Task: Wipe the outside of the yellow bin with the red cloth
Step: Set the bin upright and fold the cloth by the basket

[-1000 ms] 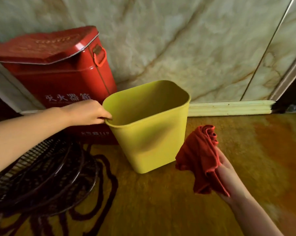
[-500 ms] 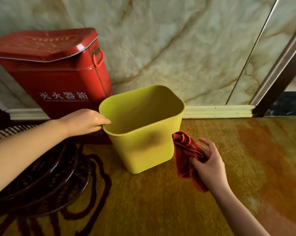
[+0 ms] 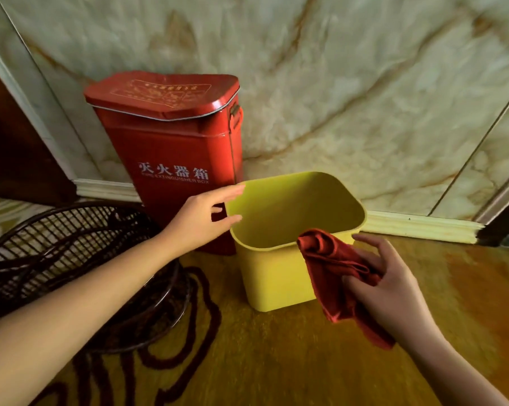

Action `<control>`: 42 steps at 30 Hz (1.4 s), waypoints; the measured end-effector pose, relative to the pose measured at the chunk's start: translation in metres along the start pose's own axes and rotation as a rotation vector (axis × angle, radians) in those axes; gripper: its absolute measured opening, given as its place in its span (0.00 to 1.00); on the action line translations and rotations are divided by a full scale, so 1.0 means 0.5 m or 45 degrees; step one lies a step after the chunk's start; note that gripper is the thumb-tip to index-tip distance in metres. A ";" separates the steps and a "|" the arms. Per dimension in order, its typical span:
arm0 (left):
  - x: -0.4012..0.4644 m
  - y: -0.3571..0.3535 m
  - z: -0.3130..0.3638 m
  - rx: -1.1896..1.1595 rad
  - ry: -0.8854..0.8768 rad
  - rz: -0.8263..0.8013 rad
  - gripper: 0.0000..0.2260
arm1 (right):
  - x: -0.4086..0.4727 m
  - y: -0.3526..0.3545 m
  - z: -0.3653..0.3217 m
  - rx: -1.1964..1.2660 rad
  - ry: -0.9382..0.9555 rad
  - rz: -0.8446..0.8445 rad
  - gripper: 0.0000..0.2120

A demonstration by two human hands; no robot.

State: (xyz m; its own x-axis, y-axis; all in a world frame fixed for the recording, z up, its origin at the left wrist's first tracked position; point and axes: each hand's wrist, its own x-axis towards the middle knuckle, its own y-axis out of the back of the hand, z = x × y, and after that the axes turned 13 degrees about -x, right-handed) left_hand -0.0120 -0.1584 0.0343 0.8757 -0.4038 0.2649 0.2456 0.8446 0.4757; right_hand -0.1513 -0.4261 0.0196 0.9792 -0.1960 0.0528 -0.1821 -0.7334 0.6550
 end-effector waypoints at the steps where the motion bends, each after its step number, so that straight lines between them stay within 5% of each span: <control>1: -0.001 -0.006 0.031 -0.068 0.038 -0.014 0.22 | 0.004 -0.006 -0.023 -0.023 0.072 0.017 0.28; 6: -0.006 -0.024 0.141 -0.505 0.514 -0.185 0.15 | 0.020 -0.052 -0.130 -0.155 0.409 0.167 0.29; 14: -0.017 0.026 0.124 -0.830 0.514 0.029 0.18 | 0.050 -0.085 -0.176 -0.227 0.758 0.159 0.29; 18: -0.042 0.078 0.103 -0.954 0.423 -0.048 0.18 | 0.094 -0.072 -0.198 0.055 0.429 0.111 0.28; 22: -0.075 0.145 0.091 -1.040 0.381 -0.152 0.18 | 0.131 -0.092 -0.241 0.470 0.226 -0.547 0.29; 25: -0.098 0.209 0.074 -1.052 0.388 -0.139 0.19 | 0.142 -0.137 -0.272 0.651 0.276 -0.762 0.21; 33: -0.157 0.303 -0.053 -0.800 0.632 0.078 0.17 | 0.171 -0.297 -0.330 0.342 0.175 -0.556 0.10; 42: -0.184 0.307 -0.220 -0.951 0.968 0.264 0.10 | 0.210 -0.446 -0.292 0.202 -0.109 -0.535 0.07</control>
State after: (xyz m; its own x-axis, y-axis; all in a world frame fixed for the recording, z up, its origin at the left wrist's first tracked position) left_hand -0.0090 0.0472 -0.0094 0.8945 -0.1222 -0.4301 0.0287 0.9756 -0.2175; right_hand 0.0053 -0.1882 -0.0110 0.9614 0.0914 -0.2597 0.2111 -0.8502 0.4823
